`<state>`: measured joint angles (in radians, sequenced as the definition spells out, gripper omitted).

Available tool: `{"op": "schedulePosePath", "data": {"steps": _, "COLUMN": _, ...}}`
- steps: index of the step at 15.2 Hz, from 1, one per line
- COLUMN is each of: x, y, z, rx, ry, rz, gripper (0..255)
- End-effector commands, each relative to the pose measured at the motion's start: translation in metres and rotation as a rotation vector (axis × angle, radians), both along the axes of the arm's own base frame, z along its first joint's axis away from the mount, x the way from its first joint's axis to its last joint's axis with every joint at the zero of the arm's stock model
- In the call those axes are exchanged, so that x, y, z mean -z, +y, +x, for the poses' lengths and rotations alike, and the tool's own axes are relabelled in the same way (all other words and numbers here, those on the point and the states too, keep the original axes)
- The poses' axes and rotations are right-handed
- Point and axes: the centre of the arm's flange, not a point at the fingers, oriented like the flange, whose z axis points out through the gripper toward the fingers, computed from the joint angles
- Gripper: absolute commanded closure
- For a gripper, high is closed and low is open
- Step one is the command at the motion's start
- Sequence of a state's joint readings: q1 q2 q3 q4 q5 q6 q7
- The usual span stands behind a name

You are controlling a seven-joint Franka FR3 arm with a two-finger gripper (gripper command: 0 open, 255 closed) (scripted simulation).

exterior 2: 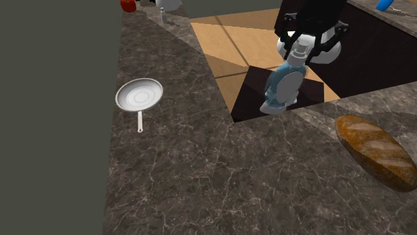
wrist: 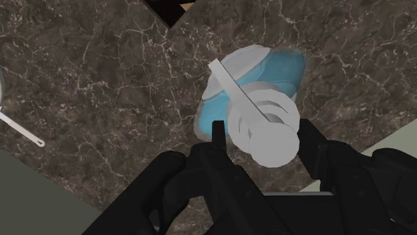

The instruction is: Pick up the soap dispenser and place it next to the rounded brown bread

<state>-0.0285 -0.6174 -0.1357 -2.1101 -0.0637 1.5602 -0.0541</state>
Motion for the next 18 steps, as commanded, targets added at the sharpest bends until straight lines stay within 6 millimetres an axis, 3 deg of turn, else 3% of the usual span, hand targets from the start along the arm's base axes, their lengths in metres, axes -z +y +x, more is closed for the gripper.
{"op": "schedulePosePath", "data": {"steps": 1, "x": -0.007, "y": 0.016, "z": -0.017, "rx": 0.001, "ry": 0.0, "rz": 0.0, "gripper": 255}}
{"op": "schedulePosePath", "data": {"steps": 18, "x": -0.063, "y": 0.17, "z": -0.17, "rx": 0.001, "ry": 0.0, "rz": 0.0, "gripper": 255}}
